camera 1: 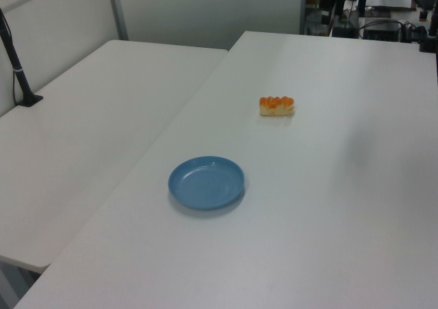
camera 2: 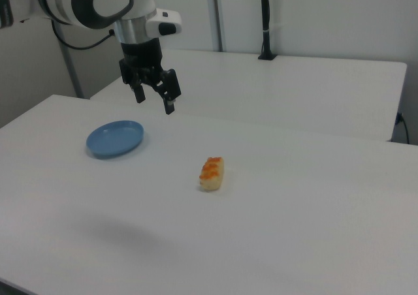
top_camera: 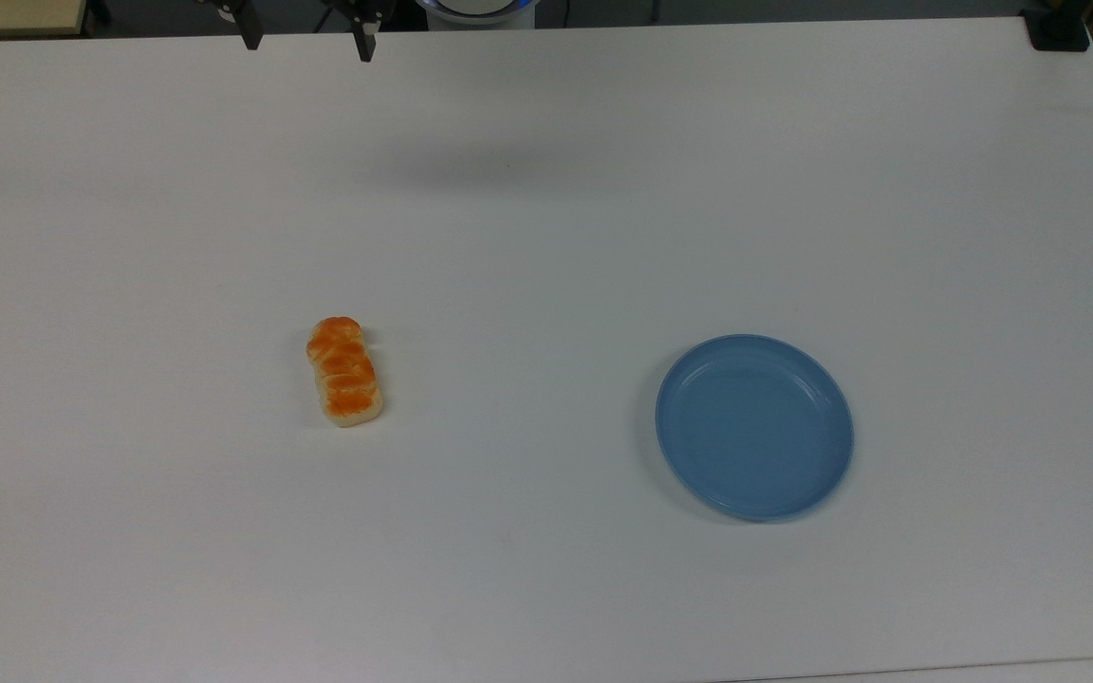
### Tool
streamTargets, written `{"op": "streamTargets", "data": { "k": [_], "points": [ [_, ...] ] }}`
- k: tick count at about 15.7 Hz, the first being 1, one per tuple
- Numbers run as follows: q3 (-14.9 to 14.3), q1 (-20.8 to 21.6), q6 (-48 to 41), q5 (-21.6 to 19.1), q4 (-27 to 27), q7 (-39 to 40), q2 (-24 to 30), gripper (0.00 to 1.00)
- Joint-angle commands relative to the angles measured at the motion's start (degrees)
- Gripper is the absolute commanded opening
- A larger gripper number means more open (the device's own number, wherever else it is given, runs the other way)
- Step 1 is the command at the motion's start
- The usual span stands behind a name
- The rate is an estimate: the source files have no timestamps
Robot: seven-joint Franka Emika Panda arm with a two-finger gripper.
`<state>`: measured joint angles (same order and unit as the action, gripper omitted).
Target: Put the bread on a plate
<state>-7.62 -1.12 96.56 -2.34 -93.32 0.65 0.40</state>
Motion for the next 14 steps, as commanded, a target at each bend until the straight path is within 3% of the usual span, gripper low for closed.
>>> {"op": "streamTargets", "data": {
  "k": [1, 14],
  "points": [
    [-0.4, 0.8, -0.8, -0.8, -0.6, 0.3, 0.7, 1.00],
    [-0.3, 0.8, -0.9, -0.9, -0.5, -0.3, 0.6, 1.00]
  ]
}}
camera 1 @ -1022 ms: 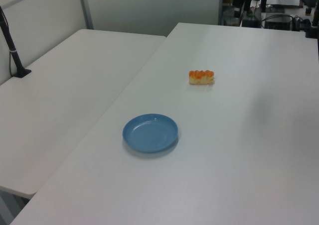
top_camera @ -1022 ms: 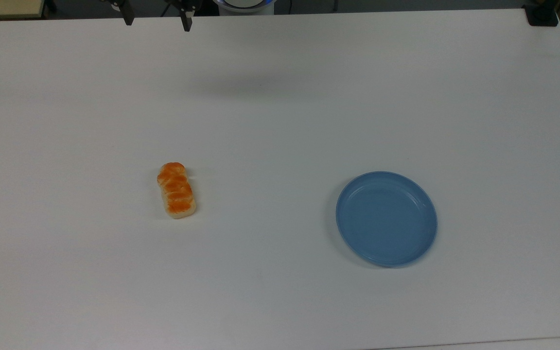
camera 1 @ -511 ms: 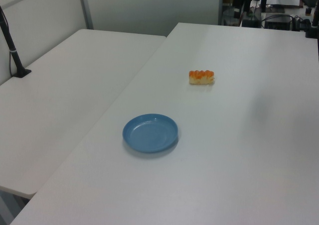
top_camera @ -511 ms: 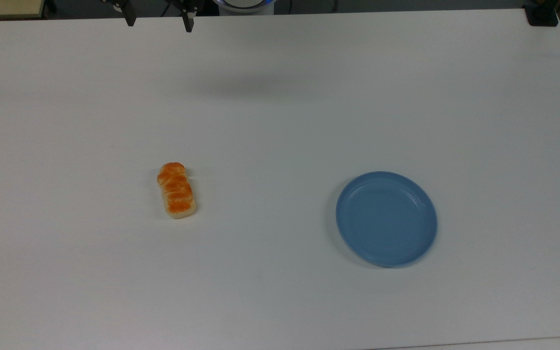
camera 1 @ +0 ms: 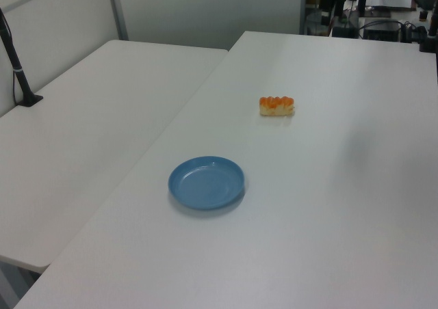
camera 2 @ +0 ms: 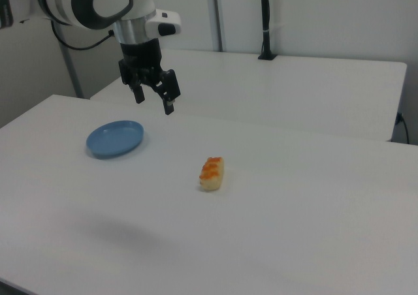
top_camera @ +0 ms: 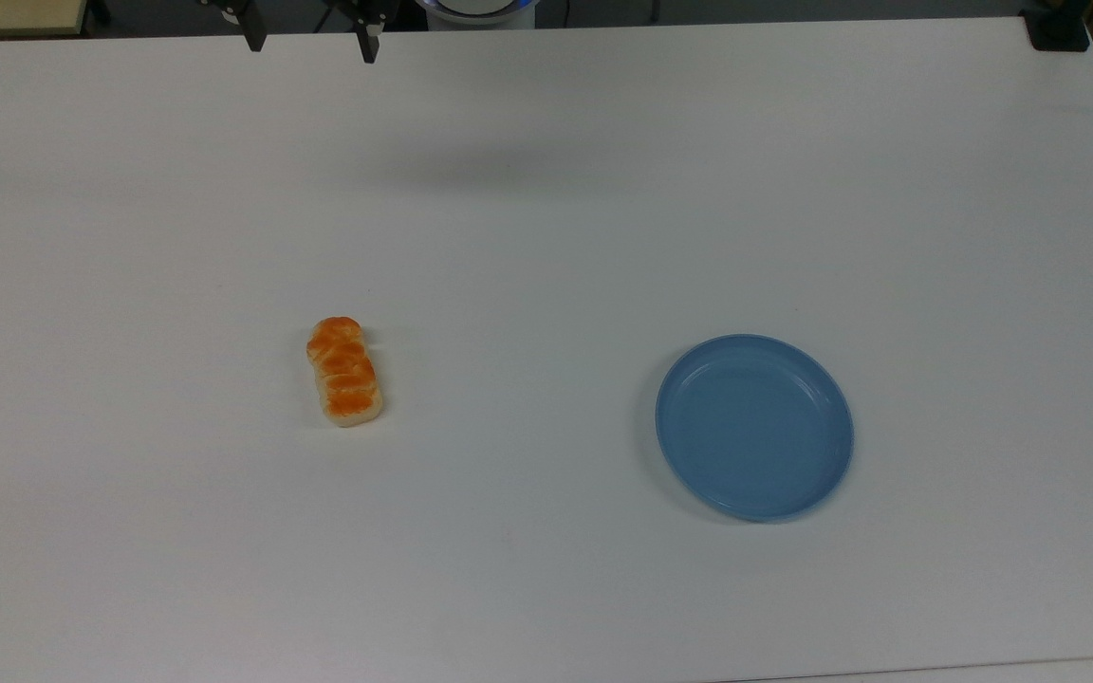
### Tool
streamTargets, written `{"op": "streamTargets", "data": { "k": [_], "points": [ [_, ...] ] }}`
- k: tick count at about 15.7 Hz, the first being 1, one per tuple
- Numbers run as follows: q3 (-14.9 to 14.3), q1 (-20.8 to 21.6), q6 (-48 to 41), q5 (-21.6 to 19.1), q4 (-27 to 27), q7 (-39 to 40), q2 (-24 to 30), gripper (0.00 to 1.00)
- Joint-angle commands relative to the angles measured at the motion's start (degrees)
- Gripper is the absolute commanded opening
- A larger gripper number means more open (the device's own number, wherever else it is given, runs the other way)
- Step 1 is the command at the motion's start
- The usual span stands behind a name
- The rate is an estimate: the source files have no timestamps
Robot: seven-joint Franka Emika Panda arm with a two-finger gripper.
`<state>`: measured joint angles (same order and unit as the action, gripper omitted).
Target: Put the bread on a plate
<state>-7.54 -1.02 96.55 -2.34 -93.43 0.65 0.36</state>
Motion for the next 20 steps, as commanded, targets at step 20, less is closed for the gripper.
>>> {"op": "streamTargets", "data": {
  "k": [20],
  "points": [
    [0.5, -1.2, 3.5, 3.1, -0.3, 19.0, -3.7, 1.00]
  ]
}}
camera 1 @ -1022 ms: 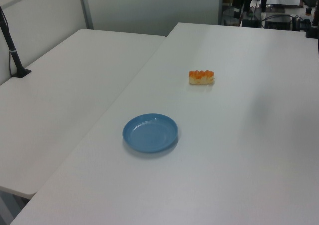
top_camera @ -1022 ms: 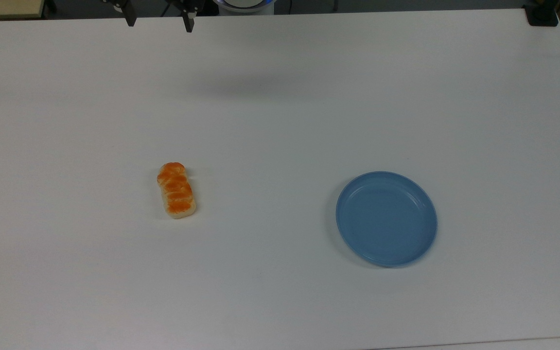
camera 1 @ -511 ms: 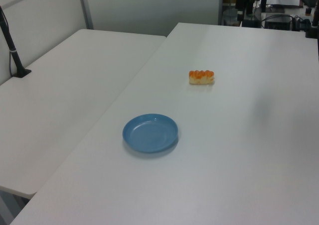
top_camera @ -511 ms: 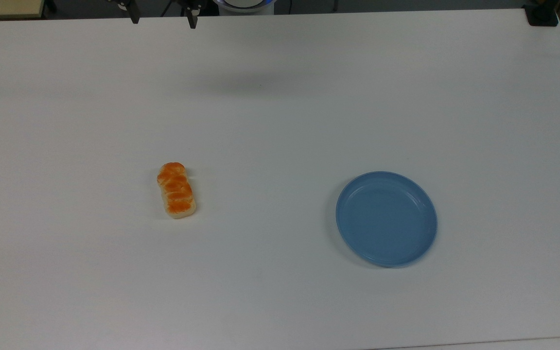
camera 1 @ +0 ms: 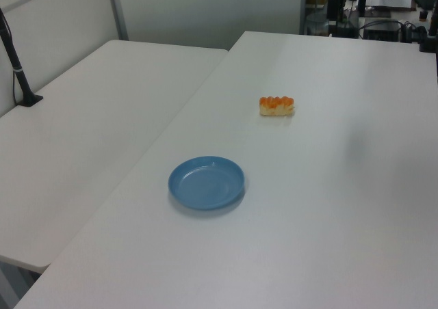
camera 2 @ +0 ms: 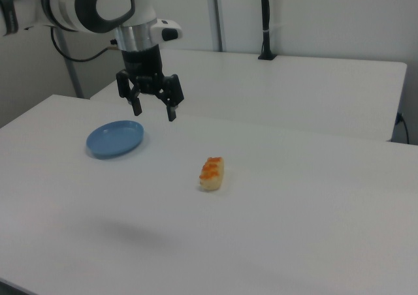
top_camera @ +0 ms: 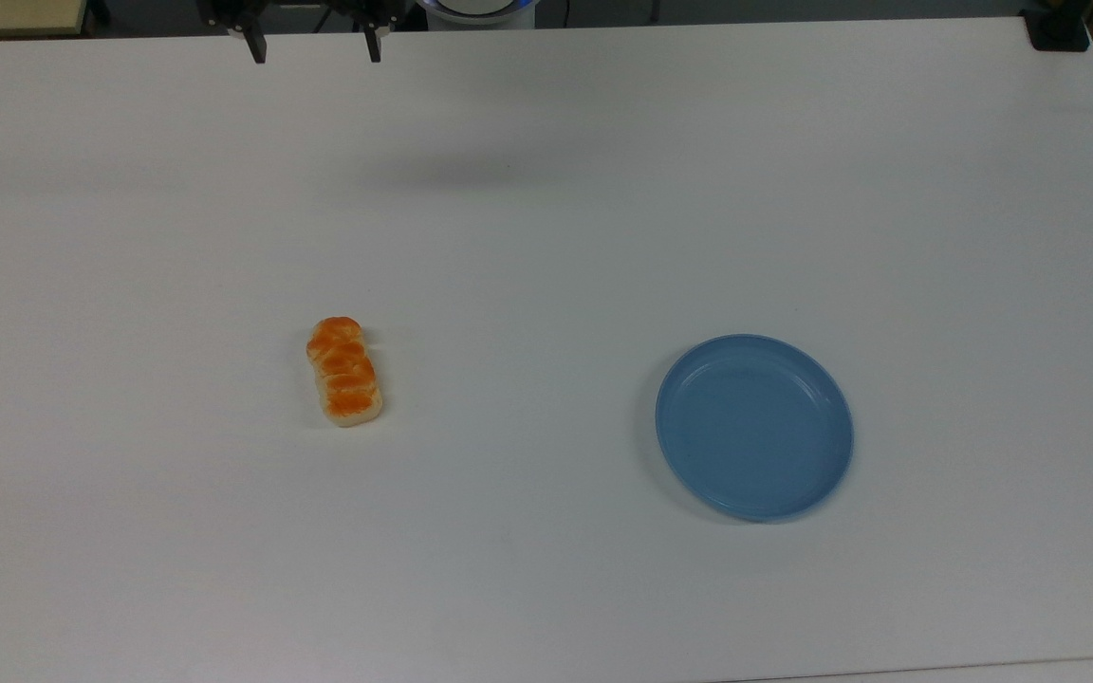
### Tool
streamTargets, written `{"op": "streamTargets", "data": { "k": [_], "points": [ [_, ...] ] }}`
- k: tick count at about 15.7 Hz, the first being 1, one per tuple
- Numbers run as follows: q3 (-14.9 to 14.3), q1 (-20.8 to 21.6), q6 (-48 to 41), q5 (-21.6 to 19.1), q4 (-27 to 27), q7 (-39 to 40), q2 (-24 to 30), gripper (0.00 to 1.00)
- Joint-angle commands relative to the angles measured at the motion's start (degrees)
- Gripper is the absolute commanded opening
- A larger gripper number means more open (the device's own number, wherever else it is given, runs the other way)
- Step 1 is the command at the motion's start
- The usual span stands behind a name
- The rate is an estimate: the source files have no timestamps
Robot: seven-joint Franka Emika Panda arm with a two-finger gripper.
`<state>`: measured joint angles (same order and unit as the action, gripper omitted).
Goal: Put the bread on a plate
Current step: 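Move the gripper down over the orange-topped bread roll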
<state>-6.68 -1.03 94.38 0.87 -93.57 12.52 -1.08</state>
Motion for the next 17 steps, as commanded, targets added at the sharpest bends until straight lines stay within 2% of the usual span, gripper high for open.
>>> {"op": "streamTargets", "data": {
  "k": [1, 4, 8, 17],
  "points": [
    [-0.4, -2.3, 8.0, -1.3, -0.2, 8.2, -3.4, 1.00],
    [-0.4, -4.2, 12.0, -6.7, -0.2, 11.7, -7.8, 1.00],
    [-0.1, -4.6, 17.7, -11.1, -0.3, 13.1, -13.1, 1.00],
    [1.6, -4.2, 29.2, -10.5, -0.1, 11.5, -23.3, 1.00]
  ]
}}
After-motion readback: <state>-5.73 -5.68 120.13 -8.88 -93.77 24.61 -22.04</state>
